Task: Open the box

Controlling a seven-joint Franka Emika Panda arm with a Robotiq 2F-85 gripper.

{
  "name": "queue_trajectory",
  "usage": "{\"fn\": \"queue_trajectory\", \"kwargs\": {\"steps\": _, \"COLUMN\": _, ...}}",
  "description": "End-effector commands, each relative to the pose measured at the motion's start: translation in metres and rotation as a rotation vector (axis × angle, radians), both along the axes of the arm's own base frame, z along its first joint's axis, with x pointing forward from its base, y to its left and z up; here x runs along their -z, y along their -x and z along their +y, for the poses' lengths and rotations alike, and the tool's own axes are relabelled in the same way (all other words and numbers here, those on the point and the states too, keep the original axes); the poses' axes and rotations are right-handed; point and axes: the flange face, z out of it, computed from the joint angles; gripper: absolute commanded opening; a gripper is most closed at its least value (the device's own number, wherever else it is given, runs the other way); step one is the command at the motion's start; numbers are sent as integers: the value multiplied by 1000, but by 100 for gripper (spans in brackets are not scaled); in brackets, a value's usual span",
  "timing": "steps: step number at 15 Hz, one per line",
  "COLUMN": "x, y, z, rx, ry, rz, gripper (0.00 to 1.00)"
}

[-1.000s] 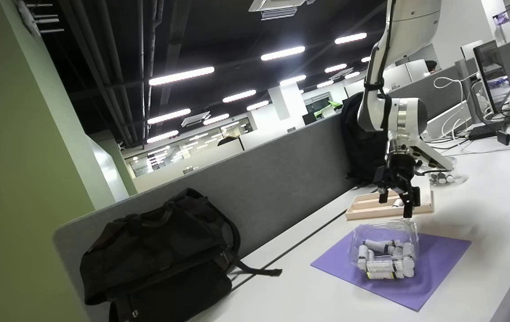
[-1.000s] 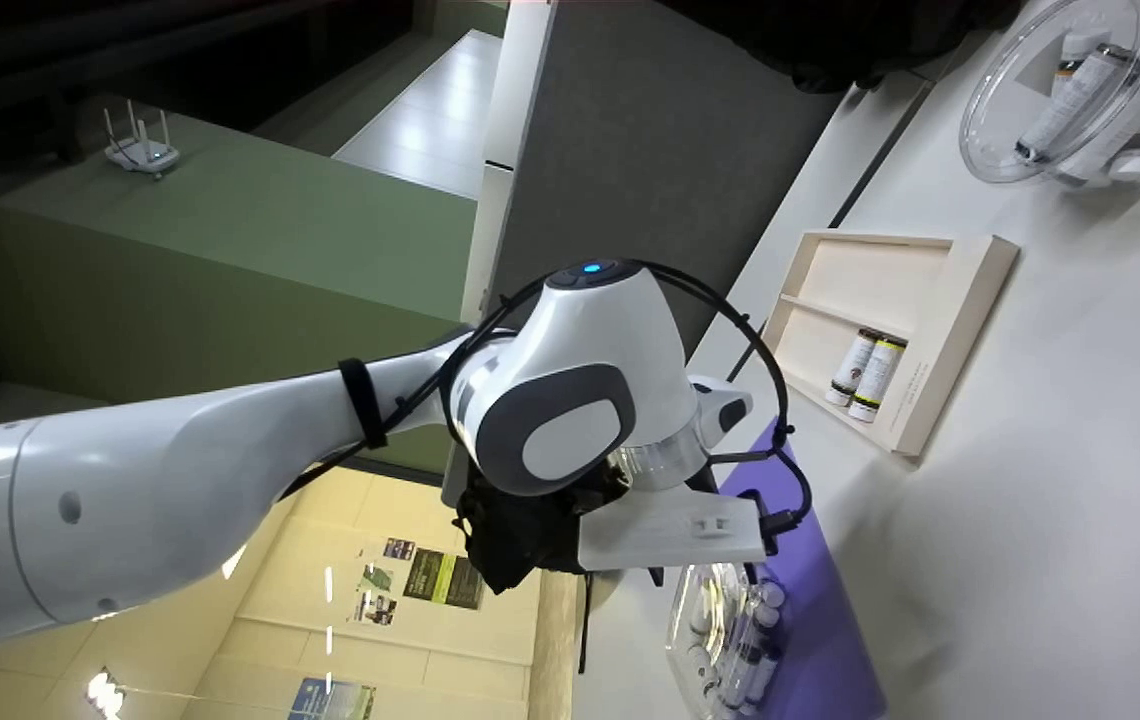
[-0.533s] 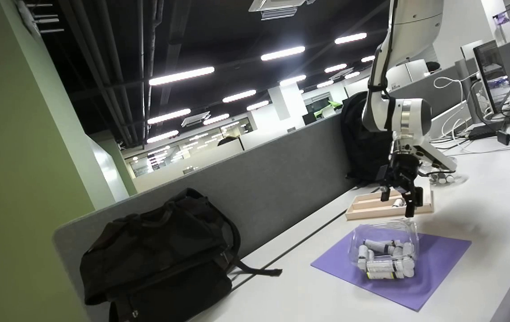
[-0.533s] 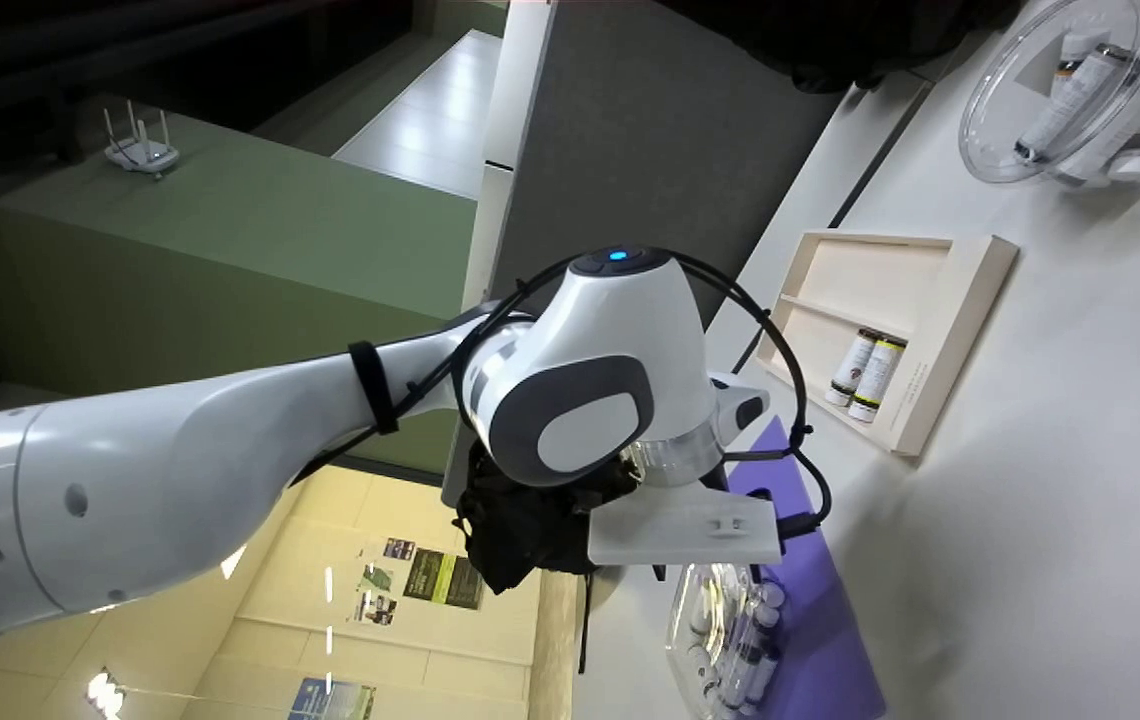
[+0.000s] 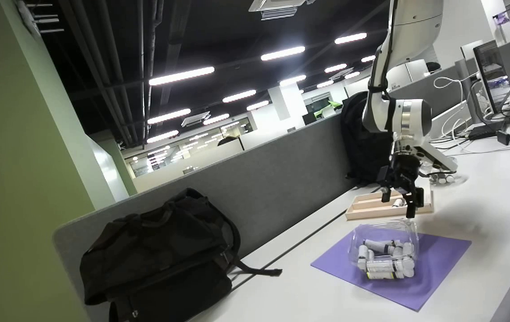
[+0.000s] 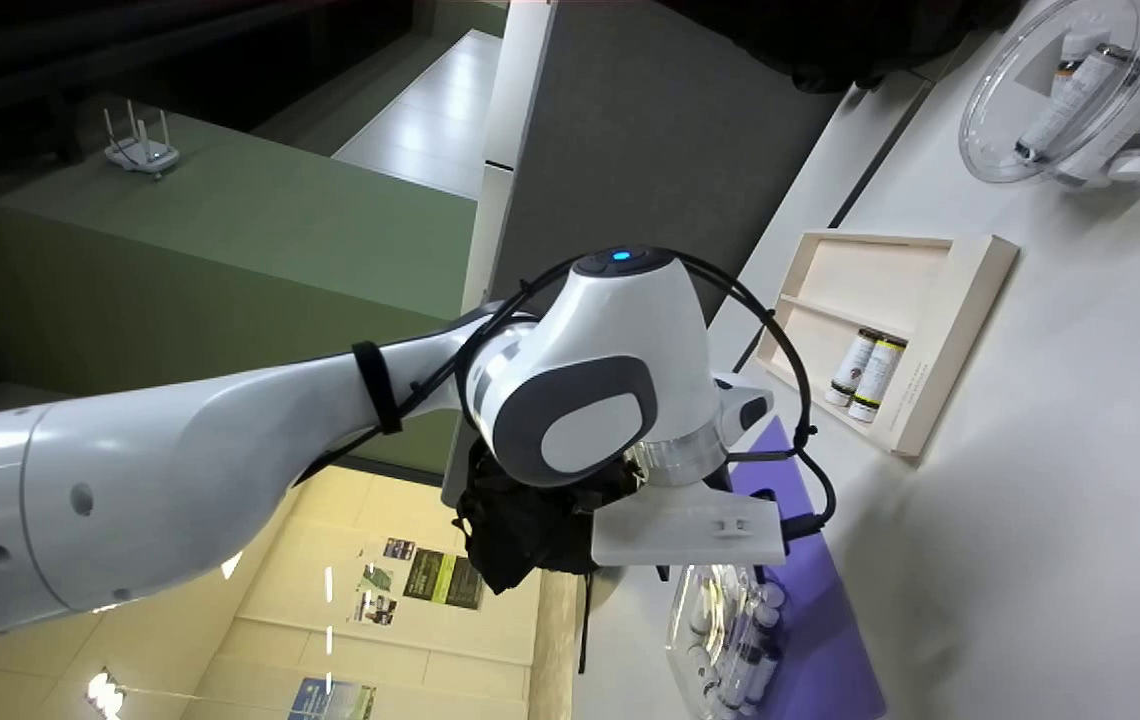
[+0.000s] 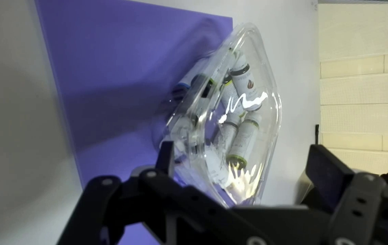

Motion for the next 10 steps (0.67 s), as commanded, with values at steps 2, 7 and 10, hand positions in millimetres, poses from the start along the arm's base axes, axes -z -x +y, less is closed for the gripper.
{"fn": "queue_trajectory", "kwargs": {"steps": 2, "x": 5, "y": -10, "z": 0, "rx": 18, "ry": 5, "rz": 22, "gripper": 100}}
{"fn": "queue_trajectory", "kwargs": {"steps": 7, "x": 9, "y": -10, "z": 1, "rx": 14, "ry": -12, "rz": 11, "gripper": 100}}
{"fn": "queue_trajectory", "kwargs": {"steps": 10, "x": 5, "y": -14, "z": 5, "rx": 12, "ry": -33, "rz": -10, "gripper": 100}}
